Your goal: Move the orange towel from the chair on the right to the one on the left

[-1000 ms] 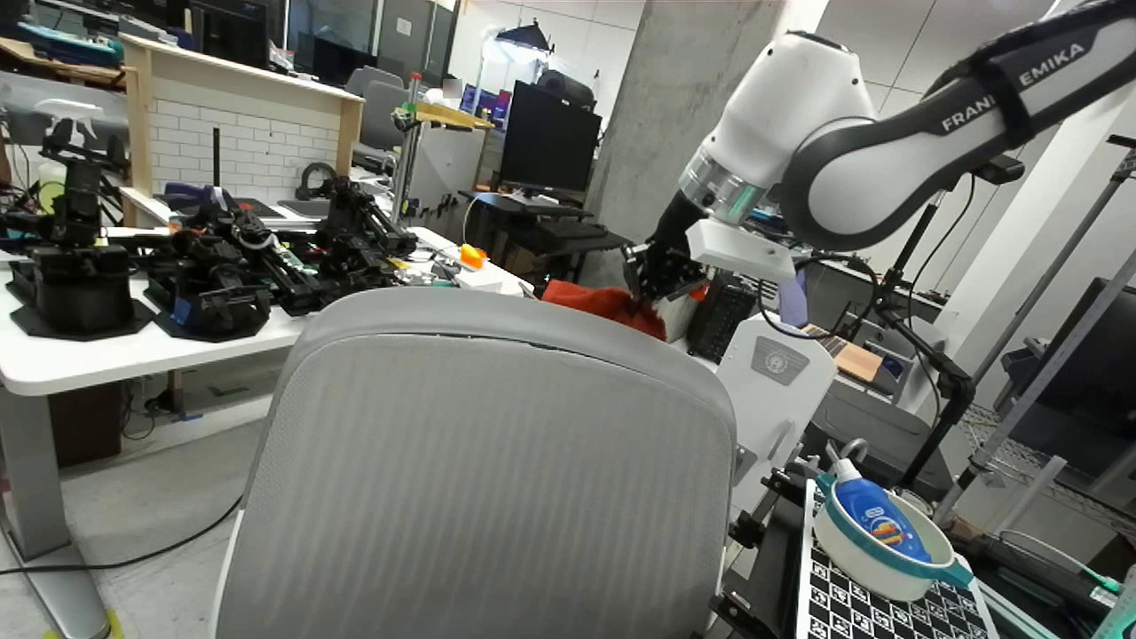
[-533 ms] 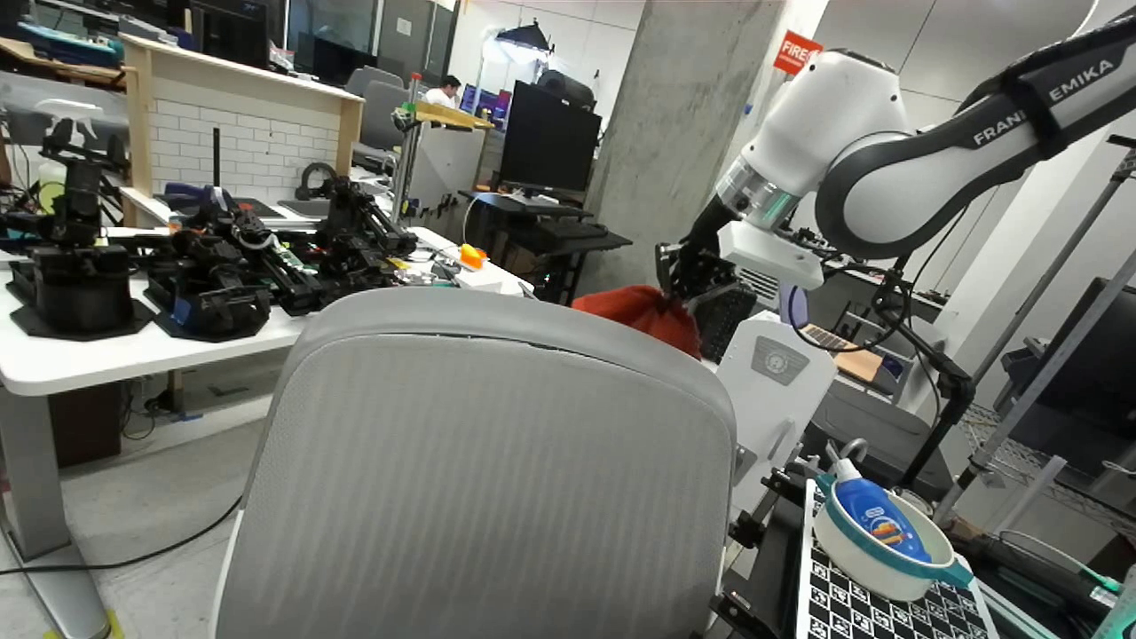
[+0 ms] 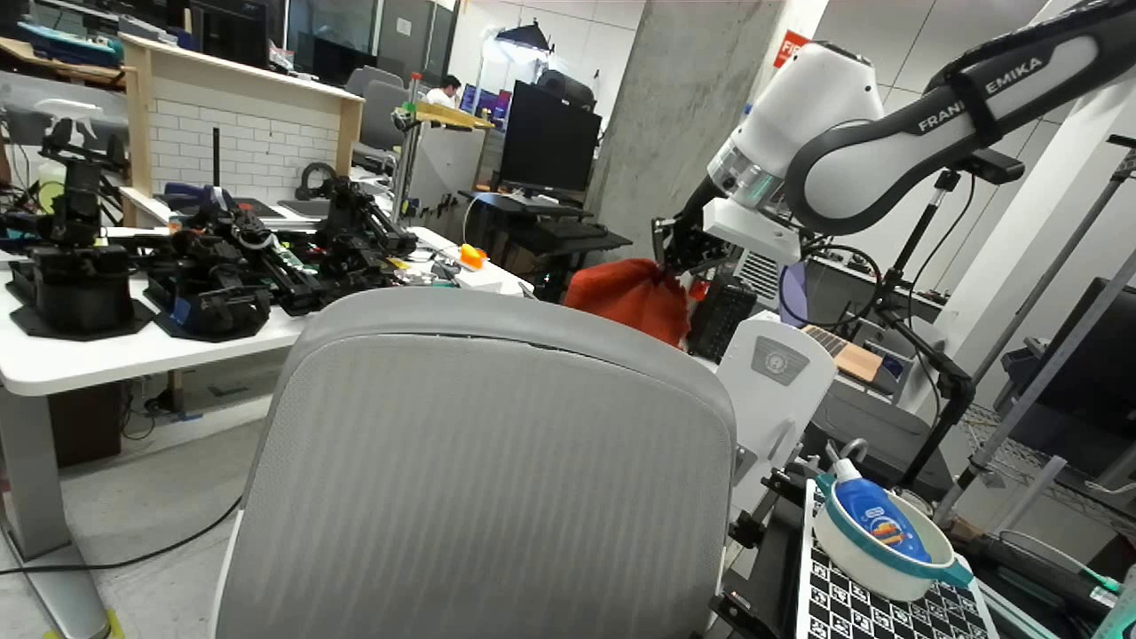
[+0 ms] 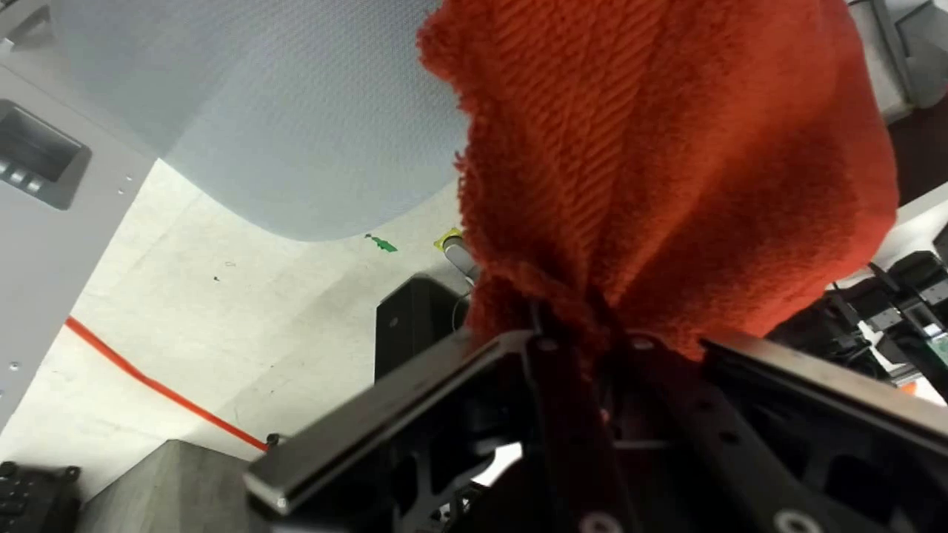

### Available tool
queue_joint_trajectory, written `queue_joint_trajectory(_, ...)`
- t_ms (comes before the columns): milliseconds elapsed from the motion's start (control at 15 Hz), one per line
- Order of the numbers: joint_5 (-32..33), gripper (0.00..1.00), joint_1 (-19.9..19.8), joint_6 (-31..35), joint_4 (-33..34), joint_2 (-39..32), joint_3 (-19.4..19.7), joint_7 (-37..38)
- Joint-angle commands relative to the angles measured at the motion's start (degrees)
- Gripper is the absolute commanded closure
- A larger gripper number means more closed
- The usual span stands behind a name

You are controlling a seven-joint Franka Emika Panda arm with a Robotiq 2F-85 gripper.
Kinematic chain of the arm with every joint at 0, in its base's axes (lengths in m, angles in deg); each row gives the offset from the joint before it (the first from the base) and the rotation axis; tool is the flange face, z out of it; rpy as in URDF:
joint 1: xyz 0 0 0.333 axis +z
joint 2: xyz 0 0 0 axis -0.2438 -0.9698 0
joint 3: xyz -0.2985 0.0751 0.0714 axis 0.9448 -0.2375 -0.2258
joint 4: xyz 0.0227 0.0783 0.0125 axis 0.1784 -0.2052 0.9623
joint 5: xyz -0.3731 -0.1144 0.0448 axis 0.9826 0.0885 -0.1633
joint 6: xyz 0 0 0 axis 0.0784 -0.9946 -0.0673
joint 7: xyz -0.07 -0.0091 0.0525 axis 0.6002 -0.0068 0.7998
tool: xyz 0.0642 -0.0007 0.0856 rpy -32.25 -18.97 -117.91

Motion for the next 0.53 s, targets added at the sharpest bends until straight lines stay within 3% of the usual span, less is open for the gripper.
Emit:
queue_joint_trajectory(0,-2.1,0.97,0.0,0.3,4.4,-5.4,0.5,-2.9)
queue_joint_trajectory(467,-6.2,0.97,2.3,-1.7,9.6,-8.4,0.6,-6.2)
